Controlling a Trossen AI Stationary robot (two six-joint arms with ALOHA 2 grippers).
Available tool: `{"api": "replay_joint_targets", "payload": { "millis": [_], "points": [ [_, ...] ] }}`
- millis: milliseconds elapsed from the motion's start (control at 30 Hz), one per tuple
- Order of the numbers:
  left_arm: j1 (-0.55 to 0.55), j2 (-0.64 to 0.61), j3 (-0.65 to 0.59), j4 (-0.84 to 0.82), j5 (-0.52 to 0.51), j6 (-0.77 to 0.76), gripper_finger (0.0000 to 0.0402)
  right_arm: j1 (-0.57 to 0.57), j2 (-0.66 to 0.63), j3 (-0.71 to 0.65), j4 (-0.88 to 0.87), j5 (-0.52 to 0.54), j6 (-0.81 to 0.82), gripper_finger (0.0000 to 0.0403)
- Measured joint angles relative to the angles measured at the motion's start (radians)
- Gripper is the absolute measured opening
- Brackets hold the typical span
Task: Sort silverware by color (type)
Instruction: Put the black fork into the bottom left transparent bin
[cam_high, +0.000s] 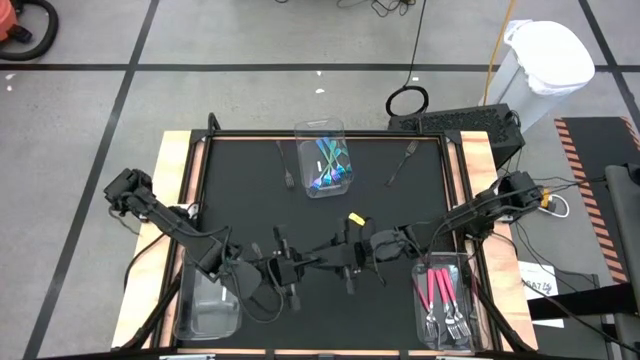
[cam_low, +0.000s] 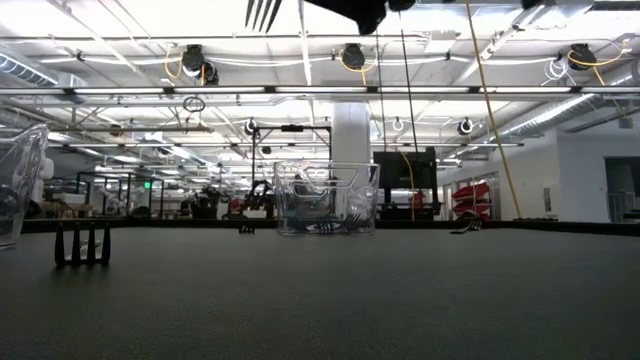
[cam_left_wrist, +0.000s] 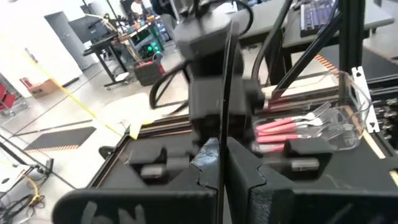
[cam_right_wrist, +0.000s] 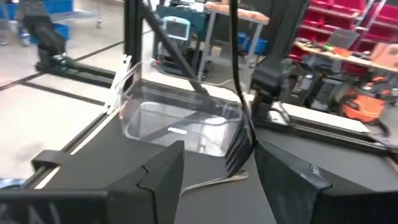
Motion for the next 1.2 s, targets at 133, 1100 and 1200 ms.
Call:
{"api": "replay_joint_targets", "payload": {
  "millis": [133,1100,1200],
  "points": [
    [0.001,0.022,0.000,0.053,0.049,0.038,0.0006,-0.014,0.035,0.000,0.056,-0.065,0.008,0.0192],
    [0.001,0.016,0.000,-0.054,0.054,-0.112,0.0106,-0.043,0.020,0.018,-0.060,0.006,0.032,0.0004],
    [-0.007,0.003,0.000,-0.062,0.018,-0.116,0.0160,-0.045,0.014,0.041,-0.149,0.010,0.054,0.0004]
  ]
}}
